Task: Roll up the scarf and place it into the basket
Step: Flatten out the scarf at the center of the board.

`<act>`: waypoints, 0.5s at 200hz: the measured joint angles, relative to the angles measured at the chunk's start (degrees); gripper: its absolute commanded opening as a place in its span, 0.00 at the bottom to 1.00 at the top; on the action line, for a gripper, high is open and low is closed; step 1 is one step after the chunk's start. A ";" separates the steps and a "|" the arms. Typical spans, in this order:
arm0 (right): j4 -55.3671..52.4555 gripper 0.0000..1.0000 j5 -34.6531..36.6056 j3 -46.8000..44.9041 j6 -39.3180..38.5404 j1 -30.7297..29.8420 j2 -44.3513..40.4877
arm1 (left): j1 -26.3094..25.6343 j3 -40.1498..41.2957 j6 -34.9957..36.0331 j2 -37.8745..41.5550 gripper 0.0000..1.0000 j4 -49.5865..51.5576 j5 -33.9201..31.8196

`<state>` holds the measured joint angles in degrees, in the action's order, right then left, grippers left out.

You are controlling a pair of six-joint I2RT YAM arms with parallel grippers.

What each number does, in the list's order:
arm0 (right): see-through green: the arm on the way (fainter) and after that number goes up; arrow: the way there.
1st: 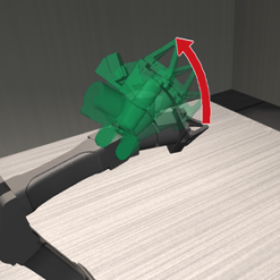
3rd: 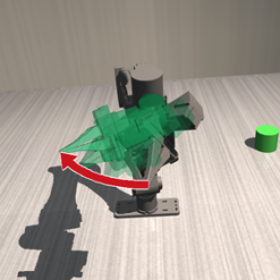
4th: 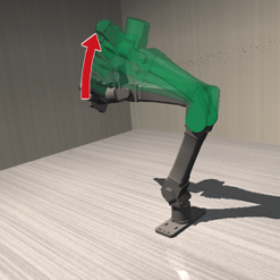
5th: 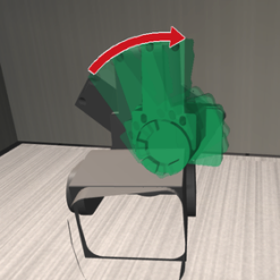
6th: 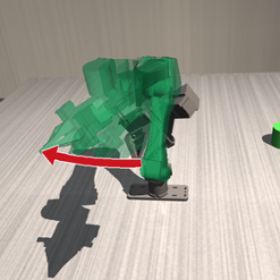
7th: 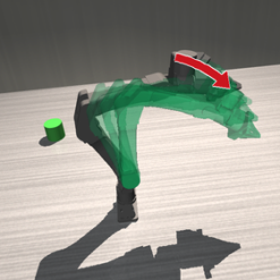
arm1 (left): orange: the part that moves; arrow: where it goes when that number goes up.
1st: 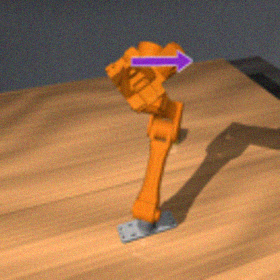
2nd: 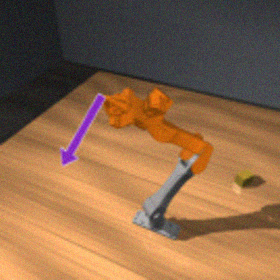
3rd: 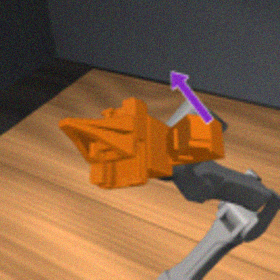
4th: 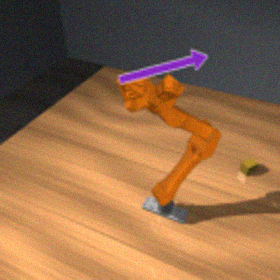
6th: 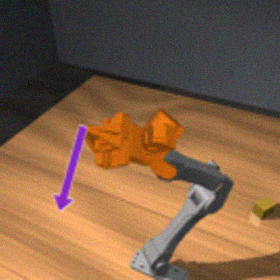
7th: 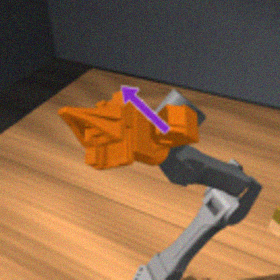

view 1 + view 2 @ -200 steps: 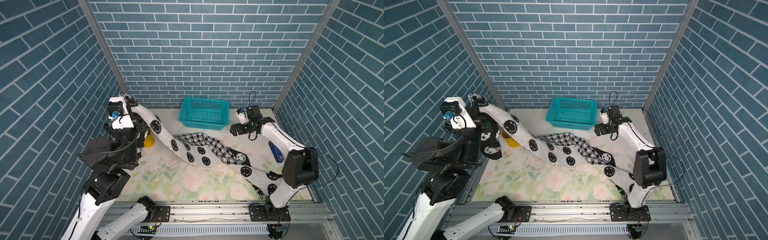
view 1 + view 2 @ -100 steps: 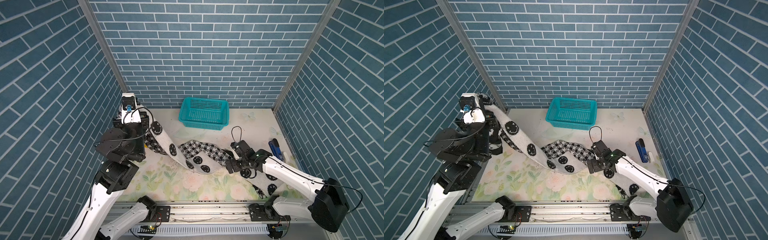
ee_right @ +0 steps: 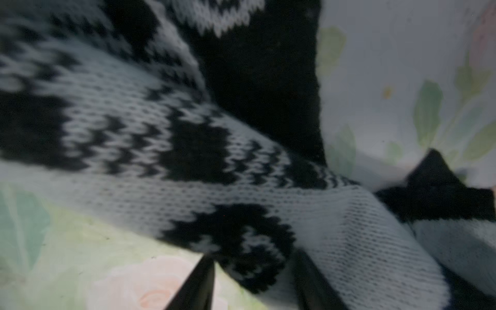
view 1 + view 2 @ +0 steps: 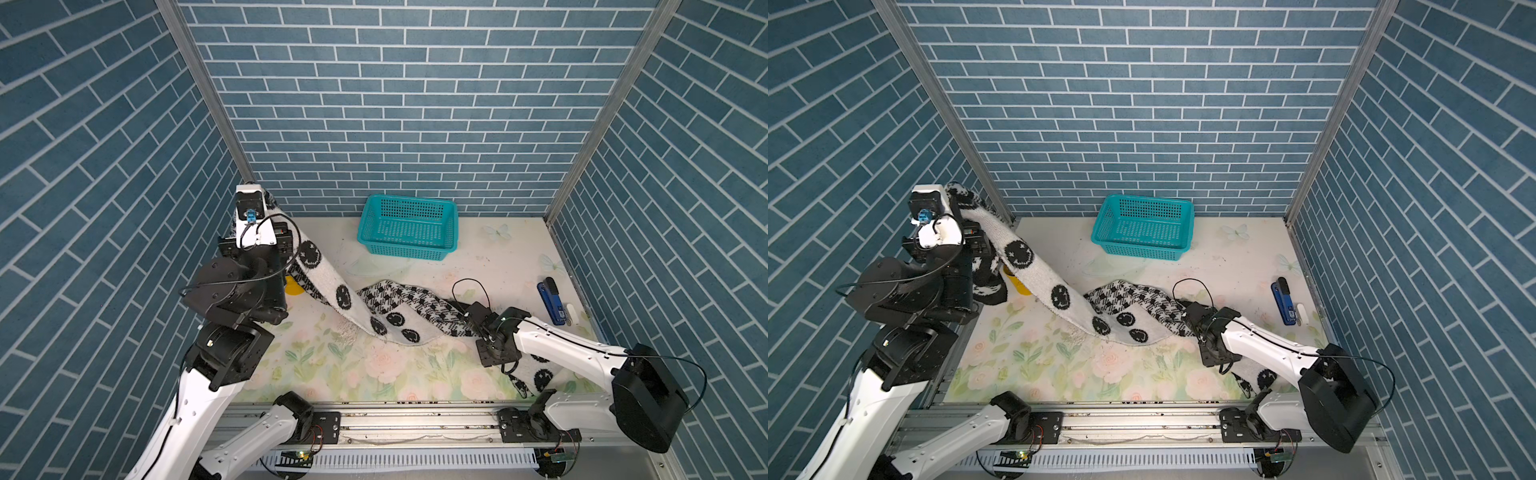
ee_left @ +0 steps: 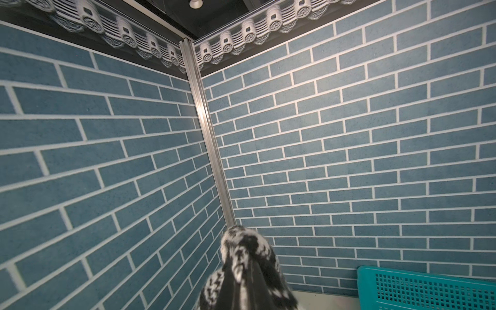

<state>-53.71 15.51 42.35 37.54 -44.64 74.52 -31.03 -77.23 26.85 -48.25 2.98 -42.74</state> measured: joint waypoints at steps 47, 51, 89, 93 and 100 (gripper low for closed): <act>-12.76 0.00 9.11 14.56 4.68 -0.26 -3.28 | 0.02 -0.04 0.90 3.28 0.00 0.02 -1.44; -13.60 0.00 9.90 16.55 4.68 -0.26 -3.63 | 0.04 0.13 0.87 3.63 0.00 0.00 -1.46; -17.88 0.00 16.37 31.82 1.49 4.35 -2.71 | 0.04 3.13 -2.62 8.24 0.00 1.64 -0.85; -17.99 0.00 16.94 32.87 0.76 5.25 -1.99 | 0.04 3.58 -3.58 8.59 0.00 2.25 -0.63; -17.88 0.00 17.75 34.60 -1.27 7.17 -0.33 | 0.04 4.63 -5.38 9.27 0.00 3.32 -0.07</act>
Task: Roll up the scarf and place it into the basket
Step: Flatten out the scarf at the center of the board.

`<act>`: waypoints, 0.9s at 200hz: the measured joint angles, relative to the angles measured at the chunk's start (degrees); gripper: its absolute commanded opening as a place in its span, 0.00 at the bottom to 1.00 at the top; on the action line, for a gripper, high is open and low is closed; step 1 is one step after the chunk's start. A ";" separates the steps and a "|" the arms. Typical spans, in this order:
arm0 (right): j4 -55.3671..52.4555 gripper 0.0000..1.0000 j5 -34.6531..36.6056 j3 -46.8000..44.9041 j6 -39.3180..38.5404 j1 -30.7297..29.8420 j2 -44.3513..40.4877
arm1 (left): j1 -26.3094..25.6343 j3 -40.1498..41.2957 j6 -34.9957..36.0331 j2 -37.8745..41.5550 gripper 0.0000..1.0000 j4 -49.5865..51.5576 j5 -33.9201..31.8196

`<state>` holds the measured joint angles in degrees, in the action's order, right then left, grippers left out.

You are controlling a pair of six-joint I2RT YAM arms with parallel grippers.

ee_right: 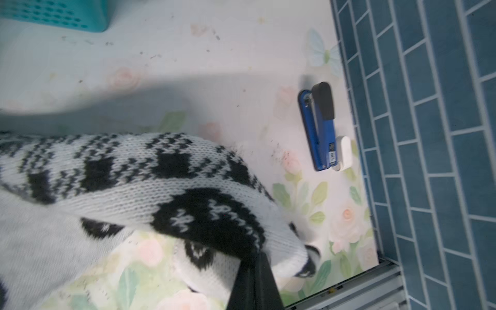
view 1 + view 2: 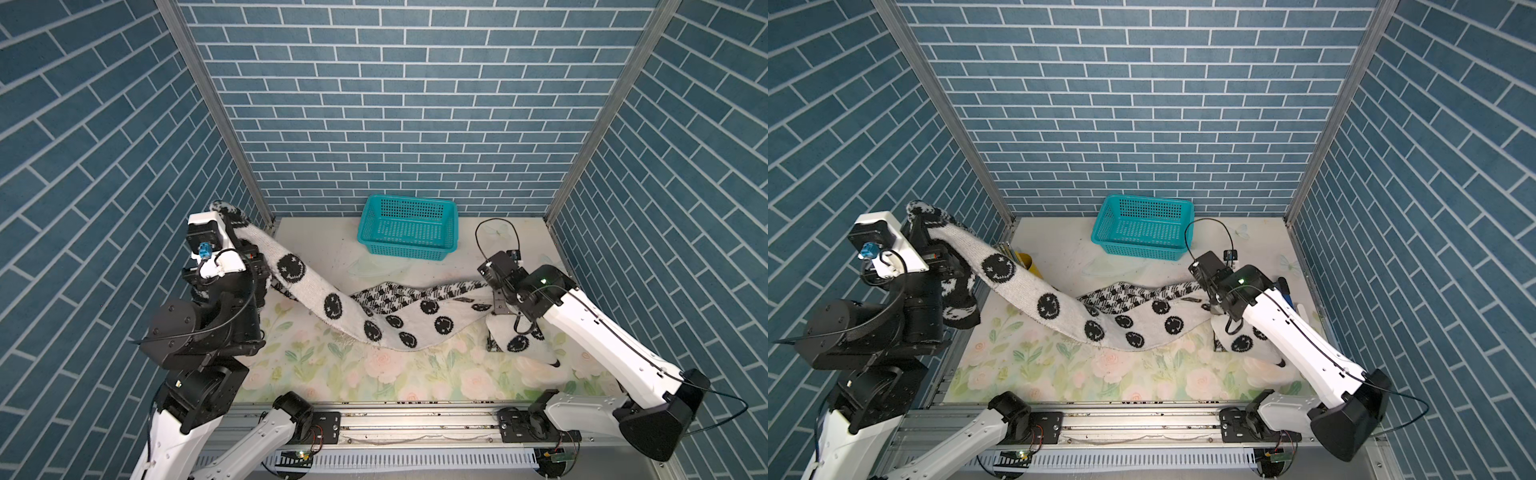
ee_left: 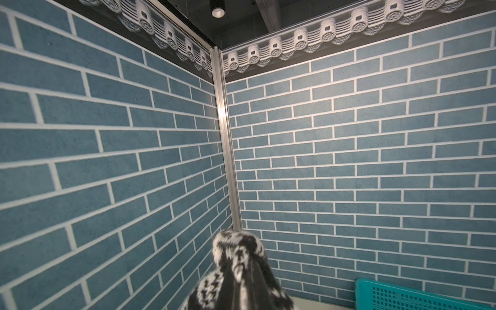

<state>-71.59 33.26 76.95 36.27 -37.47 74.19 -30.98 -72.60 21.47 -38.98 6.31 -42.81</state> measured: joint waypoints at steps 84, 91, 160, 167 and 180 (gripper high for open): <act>6.08 0.00 -1.25 19.58 -23.71 26.95 9.27 | 0.00 18.18 -18.18 10.01 0.00 14.62 2.27; 6.93 0.00 -1.75 20.33 -24.76 27.74 9.90 | 0.00 18.45 -19.87 10.97 0.00 15.65 2.54; 12.55 0.00 -6.82 16.68 -29.66 28.15 12.94 | 0.04 13.46 -27.21 10.03 0.00 31.98 2.67; 12.94 0.00 -7.10 16.39 -29.88 28.15 12.94 | 0.07 12.31 -26.58 9.70 0.00 32.52 2.05; 13.88 0.00 -7.28 15.67 -30.34 28.17 12.92 | 0.07 10.47 -25.24 7.45 0.00 32.89 1.40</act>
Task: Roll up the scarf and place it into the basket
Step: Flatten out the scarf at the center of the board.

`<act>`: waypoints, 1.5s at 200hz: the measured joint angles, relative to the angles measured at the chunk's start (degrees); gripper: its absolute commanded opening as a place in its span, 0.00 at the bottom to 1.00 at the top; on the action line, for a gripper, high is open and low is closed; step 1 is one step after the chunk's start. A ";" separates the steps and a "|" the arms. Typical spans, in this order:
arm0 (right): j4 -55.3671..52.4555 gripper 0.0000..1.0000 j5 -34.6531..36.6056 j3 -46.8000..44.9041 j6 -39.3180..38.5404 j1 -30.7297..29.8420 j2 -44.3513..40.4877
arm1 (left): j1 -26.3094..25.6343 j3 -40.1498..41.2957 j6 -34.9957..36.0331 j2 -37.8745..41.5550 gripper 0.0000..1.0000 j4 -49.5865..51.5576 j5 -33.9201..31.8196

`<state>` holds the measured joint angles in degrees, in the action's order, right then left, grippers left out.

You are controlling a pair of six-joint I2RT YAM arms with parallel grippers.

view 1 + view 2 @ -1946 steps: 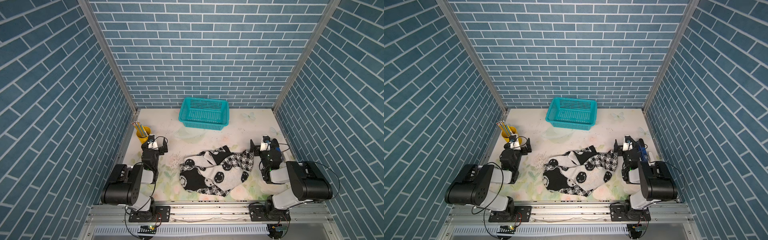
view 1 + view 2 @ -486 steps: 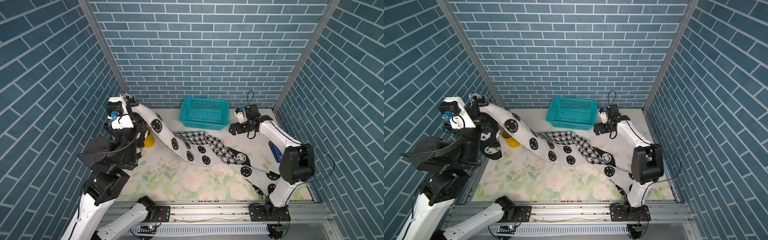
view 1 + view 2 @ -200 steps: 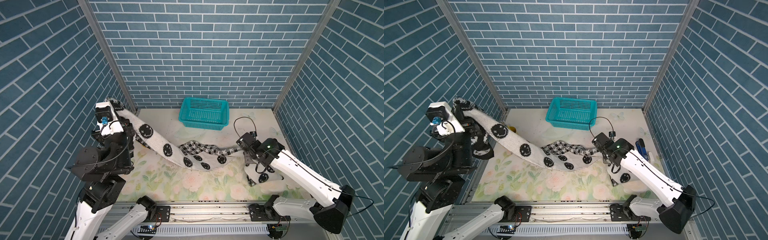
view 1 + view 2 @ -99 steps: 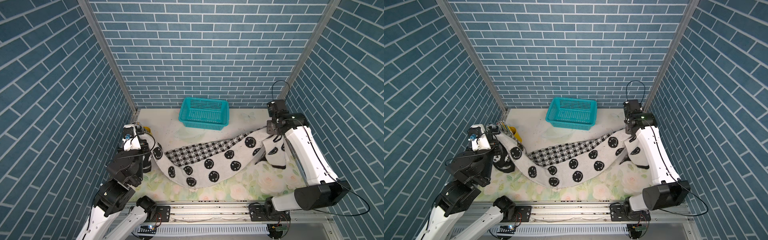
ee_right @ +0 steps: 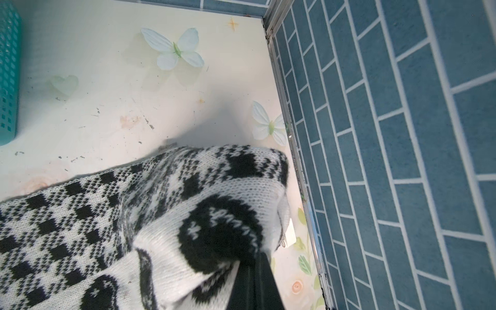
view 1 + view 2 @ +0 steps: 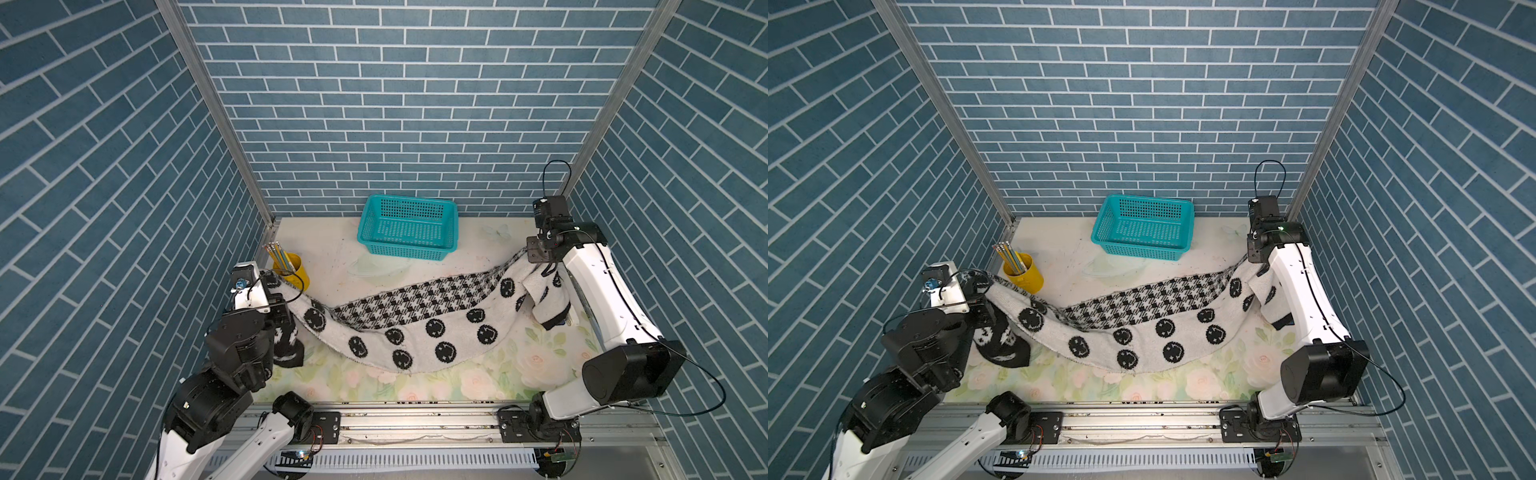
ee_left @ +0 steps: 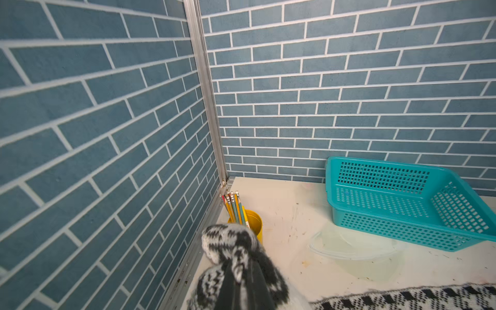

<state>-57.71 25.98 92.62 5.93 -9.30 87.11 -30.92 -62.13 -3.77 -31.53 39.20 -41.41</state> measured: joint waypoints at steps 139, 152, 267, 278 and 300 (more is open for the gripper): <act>3.13 0.00 -1.64 -2.54 -1.90 2.67 -0.61 | 20.50 6.62 -13.35 -22.16 1.00 -5.70 32.26; 3.13 0.00 -1.77 -1.66 -1.90 2.80 0.00 | 21.68 9.29 -15.63 -25.27 1.00 -5.88 34.53; 3.26 0.00 3.10 25.11 -1.92 9.46 4.68 | 23.56 29.62 -47.10 -24.30 1.00 -14.78 42.38; 3.13 0.00 6.16 26.91 -1.97 10.27 4.68 | 23.56 30.08 -48.39 -23.91 1.00 -14.62 41.09; 3.10 0.00 12.11 31.15 -2.89 10.82 4.61 | 23.56 30.18 -49.86 -24.63 1.00 -14.97 38.77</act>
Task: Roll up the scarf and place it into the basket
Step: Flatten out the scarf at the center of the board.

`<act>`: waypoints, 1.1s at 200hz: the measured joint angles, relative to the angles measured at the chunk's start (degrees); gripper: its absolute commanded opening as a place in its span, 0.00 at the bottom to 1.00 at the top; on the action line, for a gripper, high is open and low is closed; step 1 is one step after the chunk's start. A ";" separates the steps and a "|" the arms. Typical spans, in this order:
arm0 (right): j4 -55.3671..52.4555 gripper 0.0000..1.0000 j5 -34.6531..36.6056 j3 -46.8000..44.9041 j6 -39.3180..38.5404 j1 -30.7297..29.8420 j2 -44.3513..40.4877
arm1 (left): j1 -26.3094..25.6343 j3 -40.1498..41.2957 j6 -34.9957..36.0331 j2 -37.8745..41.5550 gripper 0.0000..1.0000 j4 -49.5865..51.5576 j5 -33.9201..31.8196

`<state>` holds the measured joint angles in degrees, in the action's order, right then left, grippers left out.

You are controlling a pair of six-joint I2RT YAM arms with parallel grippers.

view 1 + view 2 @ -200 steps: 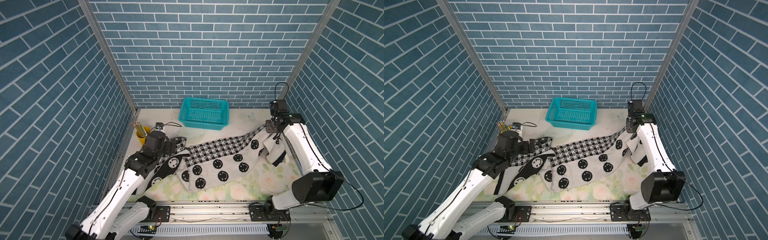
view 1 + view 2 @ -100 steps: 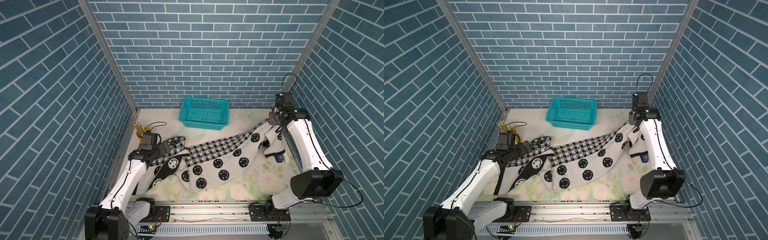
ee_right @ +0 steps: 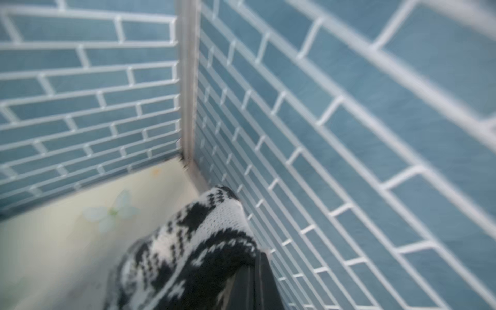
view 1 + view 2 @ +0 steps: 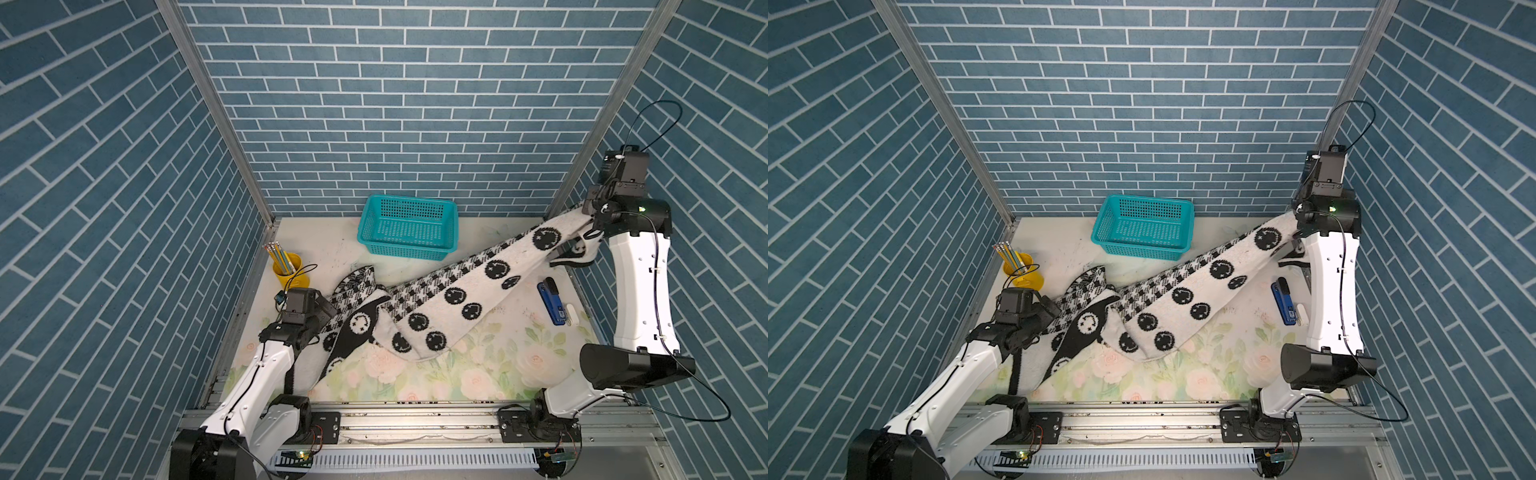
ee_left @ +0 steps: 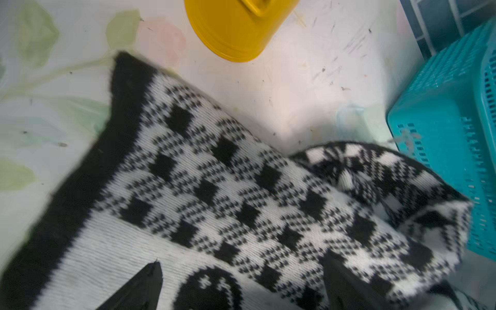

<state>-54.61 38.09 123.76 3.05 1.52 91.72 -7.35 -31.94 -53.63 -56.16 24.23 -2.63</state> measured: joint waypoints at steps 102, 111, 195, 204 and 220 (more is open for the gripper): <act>0.24 0.00 4.81 -4.61 -1.86 0.04 -2.69 | -3.91 5.49 -5.84 -4.63 1.00 -10.43 1.86; 0.42 0.00 4.83 -5.22 -1.90 0.04 -2.75 | -4.74 4.57 -5.92 -3.87 1.00 -10.51 1.70; 1.33 0.00 4.79 -6.78 -2.08 0.83 -2.43 | -9.86 5.22 -11.85 -12.59 1.00 -16.39 3.17; 1.31 0.00 4.81 -6.03 -2.19 1.14 -2.27 | -9.92 4.74 -12.68 -12.94 1.00 -15.72 1.75; 1.46 0.00 4.98 -4.85 -2.95 2.14 -2.23 | -9.90 3.28 -14.32 -13.33 1.00 -11.39 -2.84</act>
<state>-53.15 43.07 118.91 0.10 3.66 89.49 -17.26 -28.67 -67.94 -69.49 12.84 -5.48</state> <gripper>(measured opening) 0.050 0.997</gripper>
